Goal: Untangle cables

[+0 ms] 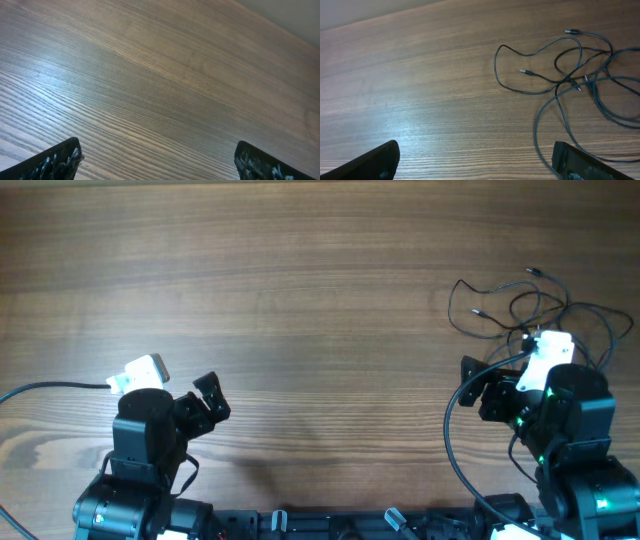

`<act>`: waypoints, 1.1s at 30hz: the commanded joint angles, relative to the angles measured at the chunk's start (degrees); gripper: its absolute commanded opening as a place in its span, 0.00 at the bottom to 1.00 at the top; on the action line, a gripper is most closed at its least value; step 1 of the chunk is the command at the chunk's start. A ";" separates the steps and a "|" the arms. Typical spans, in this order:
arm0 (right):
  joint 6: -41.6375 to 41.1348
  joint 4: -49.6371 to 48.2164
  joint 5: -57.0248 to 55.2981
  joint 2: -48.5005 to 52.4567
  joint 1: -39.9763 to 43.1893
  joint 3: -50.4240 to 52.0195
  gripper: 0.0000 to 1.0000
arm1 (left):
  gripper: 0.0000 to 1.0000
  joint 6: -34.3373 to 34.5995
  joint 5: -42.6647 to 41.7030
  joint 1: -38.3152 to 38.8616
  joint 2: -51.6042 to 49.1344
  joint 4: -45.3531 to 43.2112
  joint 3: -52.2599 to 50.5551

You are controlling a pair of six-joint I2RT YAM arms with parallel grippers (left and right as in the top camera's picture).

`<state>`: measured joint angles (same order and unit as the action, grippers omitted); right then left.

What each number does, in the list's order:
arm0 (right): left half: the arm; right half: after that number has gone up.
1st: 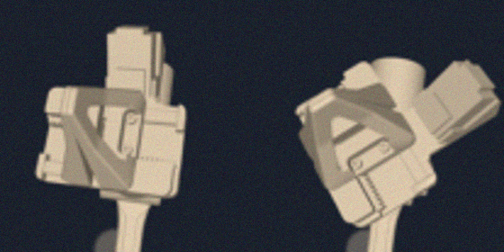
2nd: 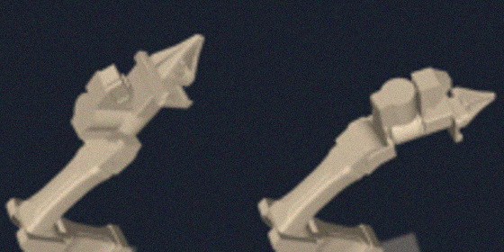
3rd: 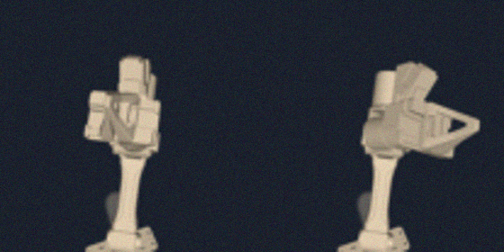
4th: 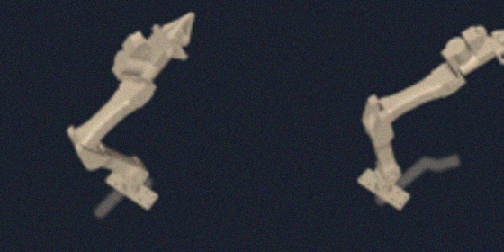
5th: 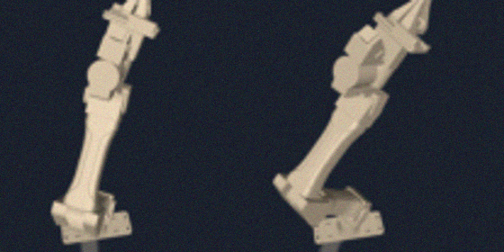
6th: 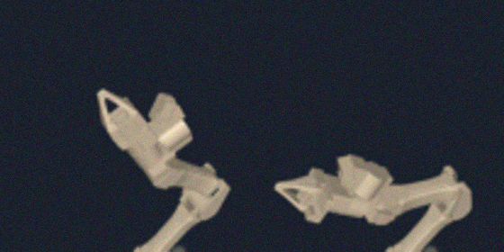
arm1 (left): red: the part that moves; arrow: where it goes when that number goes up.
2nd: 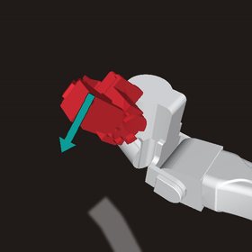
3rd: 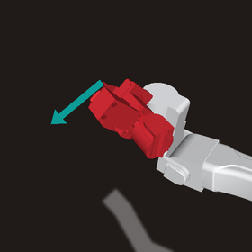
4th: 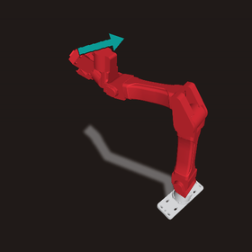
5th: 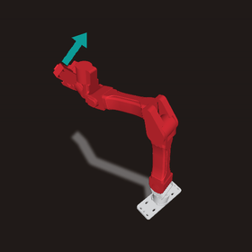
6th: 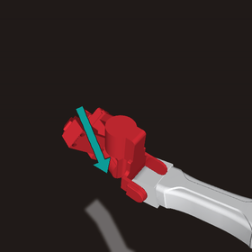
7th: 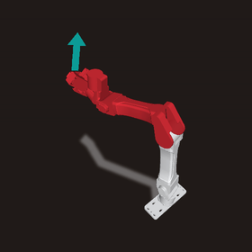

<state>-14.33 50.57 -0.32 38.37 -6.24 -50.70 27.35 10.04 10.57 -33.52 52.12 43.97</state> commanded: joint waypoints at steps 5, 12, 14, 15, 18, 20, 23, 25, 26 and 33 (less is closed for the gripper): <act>-0.85 0.07 -1.40 -0.02 -0.07 0.52 1.00 | 1.00 0.52 0.96 0.31 0.42 0.02 -0.52; 3.48 -1.07 -2.62 -5.75 1.55 0.66 1.00 | 1.00 0.52 0.94 0.31 0.42 0.02 -0.52; 7.87 -3.80 -1.16 -8.22 1.95 1.77 1.00 | 1.00 0.52 0.94 0.31 0.42 0.02 -0.52; 10.10 -5.92 0.04 -9.66 2.16 3.02 1.00 | 1.00 0.52 0.94 0.31 0.42 0.02 -0.52; 12.68 -15.45 2.56 -14.75 2.97 9.46 1.00 | 1.00 0.55 0.94 0.31 0.42 0.02 -0.52; 12.66 -22.69 3.80 -18.14 3.54 14.43 1.00 | 1.00 0.52 0.94 0.31 0.42 0.02 -0.52; 12.44 -39.36 5.53 -25.27 4.35 24.90 1.00 | 1.00 0.52 0.96 0.31 0.42 0.02 -0.52; 12.26 -48.00 5.44 -29.18 4.35 30.38 1.00 | 1.00 0.52 0.96 0.31 0.42 0.02 -0.52; 12.24 -52.46 5.27 -31.15 4.35 33.35 1.00 | 1.00 0.52 0.94 0.31 0.42 0.02 -0.52; 12.26 -73.48 5.07 -38.16 4.35 49.59 1.00 | 1.00 0.55 0.94 0.31 0.42 0.02 -0.52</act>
<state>-2.68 -20.12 4.05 1.45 -2.17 -4.73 27.33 10.07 10.57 -33.52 52.29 43.75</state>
